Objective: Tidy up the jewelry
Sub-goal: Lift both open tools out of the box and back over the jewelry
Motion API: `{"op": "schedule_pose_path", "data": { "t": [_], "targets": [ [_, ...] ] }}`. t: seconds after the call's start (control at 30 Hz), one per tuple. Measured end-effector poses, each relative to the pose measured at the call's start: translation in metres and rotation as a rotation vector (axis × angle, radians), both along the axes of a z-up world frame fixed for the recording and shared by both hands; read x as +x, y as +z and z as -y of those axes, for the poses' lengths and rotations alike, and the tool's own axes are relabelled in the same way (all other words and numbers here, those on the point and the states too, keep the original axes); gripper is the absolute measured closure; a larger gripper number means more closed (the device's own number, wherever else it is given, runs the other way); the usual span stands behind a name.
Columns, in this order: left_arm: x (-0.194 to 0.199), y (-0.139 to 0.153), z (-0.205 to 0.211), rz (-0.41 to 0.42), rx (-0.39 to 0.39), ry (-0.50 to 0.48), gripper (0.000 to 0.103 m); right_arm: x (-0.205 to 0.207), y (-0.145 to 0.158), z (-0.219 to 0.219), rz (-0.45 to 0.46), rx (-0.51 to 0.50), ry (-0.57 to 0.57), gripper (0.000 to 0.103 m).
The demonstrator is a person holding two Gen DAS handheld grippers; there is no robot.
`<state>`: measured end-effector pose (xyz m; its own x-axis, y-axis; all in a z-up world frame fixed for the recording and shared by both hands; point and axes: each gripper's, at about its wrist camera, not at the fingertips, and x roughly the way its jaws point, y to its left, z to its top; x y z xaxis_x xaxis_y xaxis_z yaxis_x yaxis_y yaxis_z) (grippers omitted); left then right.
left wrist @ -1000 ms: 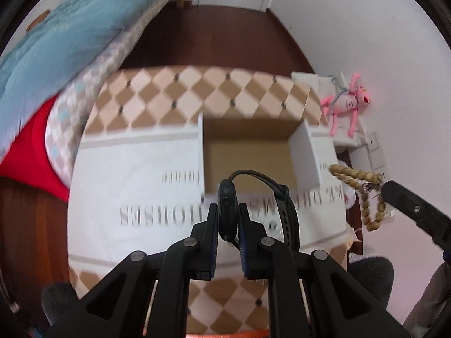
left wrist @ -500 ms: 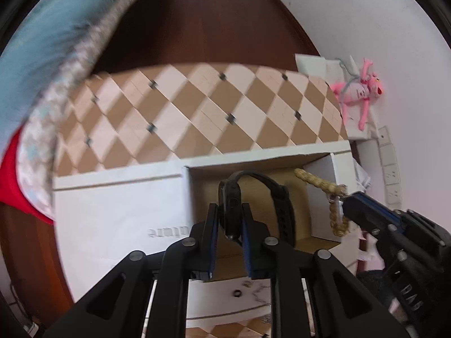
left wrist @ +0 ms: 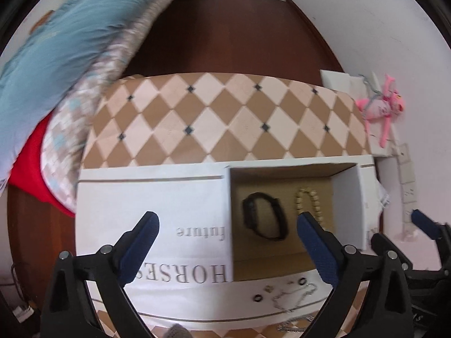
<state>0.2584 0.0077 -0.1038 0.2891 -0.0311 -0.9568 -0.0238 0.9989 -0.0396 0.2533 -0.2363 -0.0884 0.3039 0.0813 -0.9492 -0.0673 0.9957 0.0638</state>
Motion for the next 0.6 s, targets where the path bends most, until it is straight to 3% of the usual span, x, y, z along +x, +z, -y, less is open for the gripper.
{"op": "schedule_pose_path", "data": {
  "t": [0.1, 0.33, 0.6],
  "targets": [
    [-0.015, -0.009, -0.005, 0.015, 0.001, 0.031, 0.003, -0.007, -0.010, 0.000, -0.006, -0.070, 0.000, 0.002],
    [-0.034, -0.027, -0.005, 0.004, 0.028, 0.052, 0.003, -0.018, -0.032, -0.002, -0.024, -0.098, -0.014, 0.001],
    [-0.052, -0.006, 0.001, 0.067, 0.078, 0.063, 0.003, -0.032, -0.019, -0.002, 0.016, -0.129, -0.041, 0.001]
  ]
}}
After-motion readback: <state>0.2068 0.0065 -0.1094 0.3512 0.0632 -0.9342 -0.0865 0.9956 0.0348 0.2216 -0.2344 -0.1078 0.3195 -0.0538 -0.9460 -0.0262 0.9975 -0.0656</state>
